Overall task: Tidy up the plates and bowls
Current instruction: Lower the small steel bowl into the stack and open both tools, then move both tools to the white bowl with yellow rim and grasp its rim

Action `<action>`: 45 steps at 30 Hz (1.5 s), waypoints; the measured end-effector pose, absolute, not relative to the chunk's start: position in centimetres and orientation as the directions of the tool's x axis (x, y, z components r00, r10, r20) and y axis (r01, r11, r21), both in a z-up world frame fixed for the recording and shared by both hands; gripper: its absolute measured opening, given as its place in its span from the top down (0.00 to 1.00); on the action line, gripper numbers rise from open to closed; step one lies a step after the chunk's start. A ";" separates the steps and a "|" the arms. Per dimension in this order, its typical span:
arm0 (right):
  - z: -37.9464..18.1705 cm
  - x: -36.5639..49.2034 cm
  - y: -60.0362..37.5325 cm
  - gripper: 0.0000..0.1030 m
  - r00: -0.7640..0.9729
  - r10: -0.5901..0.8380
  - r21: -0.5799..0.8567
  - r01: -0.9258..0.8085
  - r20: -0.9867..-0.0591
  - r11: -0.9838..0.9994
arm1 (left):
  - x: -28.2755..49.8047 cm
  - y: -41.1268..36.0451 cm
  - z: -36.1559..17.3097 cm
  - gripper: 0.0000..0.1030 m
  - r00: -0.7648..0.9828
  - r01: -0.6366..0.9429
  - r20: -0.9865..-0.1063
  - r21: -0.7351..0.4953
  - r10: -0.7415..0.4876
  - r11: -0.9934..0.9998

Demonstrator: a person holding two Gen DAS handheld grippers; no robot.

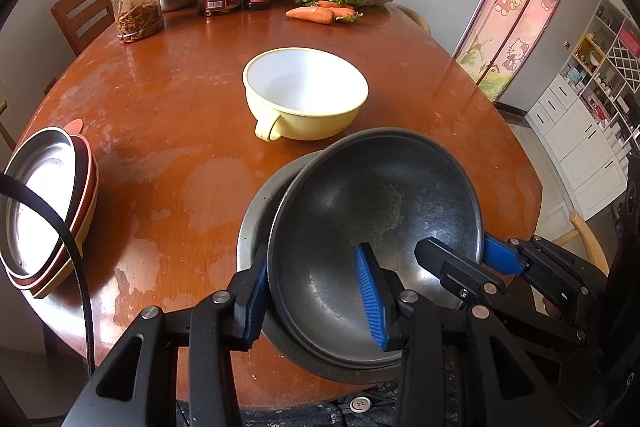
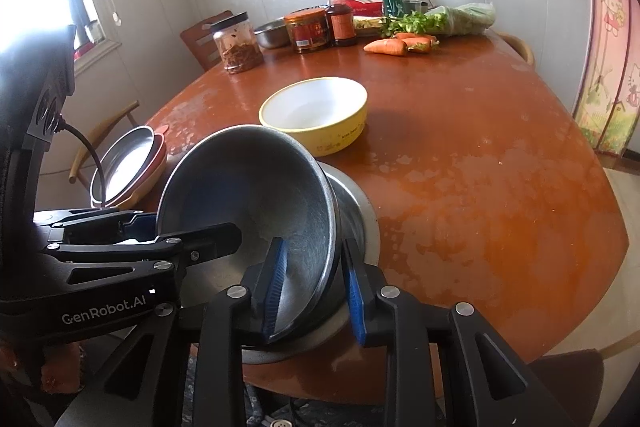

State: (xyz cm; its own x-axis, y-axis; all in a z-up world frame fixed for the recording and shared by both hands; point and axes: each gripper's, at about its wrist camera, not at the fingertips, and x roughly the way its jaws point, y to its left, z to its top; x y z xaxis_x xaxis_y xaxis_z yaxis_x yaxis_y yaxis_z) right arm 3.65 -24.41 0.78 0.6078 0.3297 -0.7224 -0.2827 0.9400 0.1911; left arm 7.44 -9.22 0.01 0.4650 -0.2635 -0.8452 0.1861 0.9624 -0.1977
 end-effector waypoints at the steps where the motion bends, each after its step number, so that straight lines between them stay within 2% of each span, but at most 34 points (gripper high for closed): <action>1: 0.9 3.6 -24.4 0.68 0.611 0.331 0.192 -0.283 -0.719 0.940 | 7.4 -9.1 0.1 0.60 0.473 0.186 -0.841 -0.197 -0.264 0.963; 3: 1.2 3.6 -24.6 0.64 0.625 0.331 0.189 -0.284 -0.707 0.940 | 7.4 -9.1 0.3 0.60 0.485 0.186 -0.835 -0.192 -0.260 0.964; 11: 1.7 3.5 -24.7 0.61 0.634 0.332 0.179 -0.294 -0.699 0.939 | 7.2 -8.6 0.6 0.60 0.495 0.192 -0.823 -0.211 -0.280 0.959; 13: 1.9 3.5 -24.9 0.52 0.640 0.329 0.178 -0.291 -0.695 0.940 | 7.1 -8.3 0.9 0.59 0.510 0.184 -0.817 -0.204 -0.270 0.962; 15: 2.0 3.6 -25.1 0.47 0.646 0.330 0.183 -0.285 -0.689 0.941 | 7.0 -8.0 1.2 0.59 0.525 0.174 -0.811 -0.193 -0.256 0.966; 20: 2.8 3.6 -25.3 0.45 0.668 0.338 0.191 -0.286 -0.663 0.939 | 6.9 -7.2 2.1 0.56 0.563 0.159 -0.793 -0.175 -0.235 0.972; 22: 3.1 3.8 -25.4 0.39 0.678 0.345 0.196 -0.289 -0.649 0.937 | 7.0 -7.0 2.5 0.56 0.581 0.153 -0.784 -0.160 -0.220 0.975; 27: 4.0 4.7 -25.6 0.34 0.696 0.368 0.212 -0.303 -0.617 0.929 | 7.9 -6.6 2.9 0.53 0.595 0.143 -0.777 -0.148 -0.205 0.979; 32: 4.5 6.5 -25.7 0.32 0.700 0.380 0.228 -0.305 -0.605 0.925 | 9.4 -6.2 3.0 0.53 0.601 0.132 -0.775 -0.142 -0.193 0.981; 34: 4.6 7.3 -25.8 0.26 0.705 0.372 0.226 -0.296 -0.604 0.928 | 10.0 -6.1 2.9 0.53 0.603 0.122 -0.776 -0.141 -0.186 0.982; 45: 3.1 12.8 -26.8 0.24 0.706 0.341 0.227 -0.254 -0.621 0.940 | 14.2 -5.5 2.1 0.53 0.598 0.099 -0.781 -0.150 -0.180 0.984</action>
State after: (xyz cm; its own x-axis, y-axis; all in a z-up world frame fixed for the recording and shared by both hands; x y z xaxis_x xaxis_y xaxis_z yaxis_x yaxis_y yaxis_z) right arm 12.82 -26.80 3.05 0.7057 0.3406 -0.6213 -0.2535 0.9402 0.2275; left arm 14.22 -5.53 2.07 0.5977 -0.1797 -0.7813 0.0992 0.9836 -0.1504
